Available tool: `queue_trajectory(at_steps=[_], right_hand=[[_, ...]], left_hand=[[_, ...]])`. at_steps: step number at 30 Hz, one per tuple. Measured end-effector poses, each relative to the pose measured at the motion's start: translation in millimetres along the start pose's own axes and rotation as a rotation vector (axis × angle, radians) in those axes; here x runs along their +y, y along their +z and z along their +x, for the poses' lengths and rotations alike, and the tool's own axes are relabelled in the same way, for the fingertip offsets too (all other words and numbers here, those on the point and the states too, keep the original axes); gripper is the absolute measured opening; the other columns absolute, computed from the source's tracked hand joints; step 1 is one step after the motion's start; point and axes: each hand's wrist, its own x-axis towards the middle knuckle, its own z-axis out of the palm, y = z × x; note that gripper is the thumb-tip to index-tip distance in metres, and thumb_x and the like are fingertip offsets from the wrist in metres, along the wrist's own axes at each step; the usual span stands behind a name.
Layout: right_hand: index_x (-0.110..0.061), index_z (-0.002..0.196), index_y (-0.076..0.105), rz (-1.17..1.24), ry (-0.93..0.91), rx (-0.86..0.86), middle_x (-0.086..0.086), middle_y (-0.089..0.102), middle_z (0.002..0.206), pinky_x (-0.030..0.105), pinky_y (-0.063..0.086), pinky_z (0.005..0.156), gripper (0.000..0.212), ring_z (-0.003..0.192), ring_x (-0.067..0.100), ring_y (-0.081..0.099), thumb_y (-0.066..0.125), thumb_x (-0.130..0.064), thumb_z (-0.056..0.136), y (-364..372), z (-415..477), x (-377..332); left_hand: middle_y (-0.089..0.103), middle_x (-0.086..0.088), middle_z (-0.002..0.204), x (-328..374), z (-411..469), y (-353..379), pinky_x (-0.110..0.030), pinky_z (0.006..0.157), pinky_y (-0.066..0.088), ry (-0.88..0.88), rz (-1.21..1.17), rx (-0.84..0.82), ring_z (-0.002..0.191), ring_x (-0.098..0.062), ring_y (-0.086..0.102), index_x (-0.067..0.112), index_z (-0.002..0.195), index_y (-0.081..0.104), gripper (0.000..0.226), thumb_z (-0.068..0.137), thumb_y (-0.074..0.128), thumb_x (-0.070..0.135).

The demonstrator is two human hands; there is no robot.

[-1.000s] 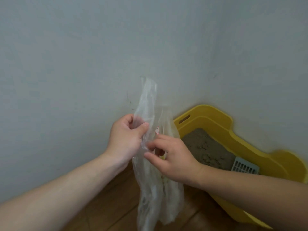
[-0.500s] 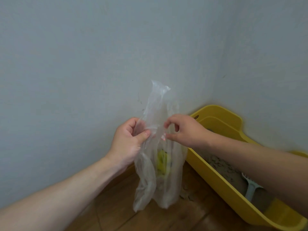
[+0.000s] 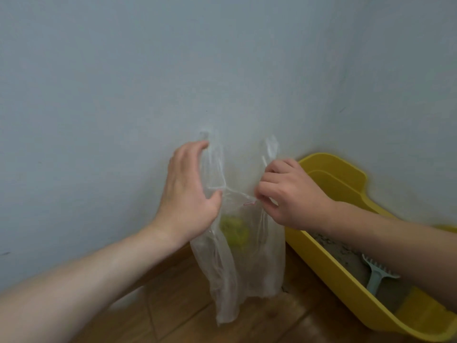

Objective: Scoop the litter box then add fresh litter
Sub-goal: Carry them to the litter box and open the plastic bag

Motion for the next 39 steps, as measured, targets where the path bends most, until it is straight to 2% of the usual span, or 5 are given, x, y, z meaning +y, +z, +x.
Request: queue_trajectory(at_steps=[3,8,21,28,39], right_hand=[[-0.015,0.074,0.066,-0.039,-0.043,0.024,-0.003,0.063,0.071,0.037,0.039,0.073,0.008,0.083,0.025,0.055,0.064,-0.011,0.081,0,-7,-2],[-0.012,0.071,0.061,-0.056,-0.075,0.057,0.002,0.056,0.067,0.039,0.037,0.064,0.014,0.073,0.028,0.051,0.06,-0.008,0.084,2,-19,-9],[-0.011,0.081,0.07,0.06,0.116,-0.063,0.002,0.06,0.069,0.04,0.045,0.059,0.009,0.065,0.023,0.053,0.061,-0.011,0.084,5,-50,-17],[-0.02,0.132,0.053,0.195,0.49,-0.397,-0.012,0.066,0.081,0.035,0.054,0.072,0.049,0.079,0.011,0.063,0.06,-0.037,0.087,-20,-59,-30],[-0.013,0.15,0.032,1.097,1.086,-0.487,0.008,0.077,0.085,0.024,0.055,0.06,0.072,0.069,0.016,0.073,0.069,-0.029,0.09,-49,-34,-32]], left_hand=[[0.066,-0.005,0.11,14,13,-3,-0.042,0.094,0.049,0.351,0.133,-0.094,0.105,-0.026,0.061,0.014,0.109,0.065,0.03,0.08,0.064,0.012],[0.07,0.002,0.097,20,36,26,-0.031,0.08,0.051,0.035,0.297,-0.52,0.096,-0.023,0.064,0.027,0.102,0.066,0.018,0.086,0.062,0.02],[0.069,-0.003,0.105,-24,-1,70,-0.037,0.088,0.053,-0.259,0.006,-0.788,0.095,-0.023,0.066,0.041,0.151,0.015,0.102,0.073,0.08,0.042],[0.065,0.004,0.077,-15,2,75,-0.013,0.063,0.048,-0.196,-0.213,-0.66,0.063,-0.006,0.063,0.033,0.142,0.043,0.078,0.078,0.06,-0.008],[0.067,0.006,0.078,16,33,44,-0.022,0.07,0.048,0.083,-0.063,-0.53,0.068,0.0,0.057,0.031,0.123,0.047,0.048,0.086,0.064,0.005]])
